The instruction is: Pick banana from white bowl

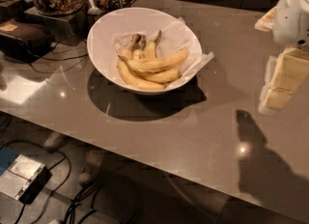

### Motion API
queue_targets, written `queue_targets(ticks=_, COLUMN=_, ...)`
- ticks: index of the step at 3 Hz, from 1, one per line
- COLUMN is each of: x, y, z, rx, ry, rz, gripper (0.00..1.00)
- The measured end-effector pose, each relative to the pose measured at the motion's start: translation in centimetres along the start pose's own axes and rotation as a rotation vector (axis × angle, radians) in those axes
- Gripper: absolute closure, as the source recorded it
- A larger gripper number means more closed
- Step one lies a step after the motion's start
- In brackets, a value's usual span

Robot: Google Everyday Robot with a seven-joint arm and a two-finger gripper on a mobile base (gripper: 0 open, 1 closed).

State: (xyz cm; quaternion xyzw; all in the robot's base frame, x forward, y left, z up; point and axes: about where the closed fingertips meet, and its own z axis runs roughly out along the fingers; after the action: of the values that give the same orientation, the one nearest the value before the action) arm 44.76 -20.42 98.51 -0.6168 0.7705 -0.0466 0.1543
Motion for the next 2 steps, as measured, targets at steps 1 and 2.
queue_targets(ticks=1, x=-2.54, y=-1.12, z=0.04, rx=-0.015, ry=0.026, rz=-0.06, gripper=0.0)
queue_targets(ticks=2, x=-2.87, y=-1.31, z=-0.07, rx=-0.002, ry=0.017, rz=-0.064, gripper=0.0)
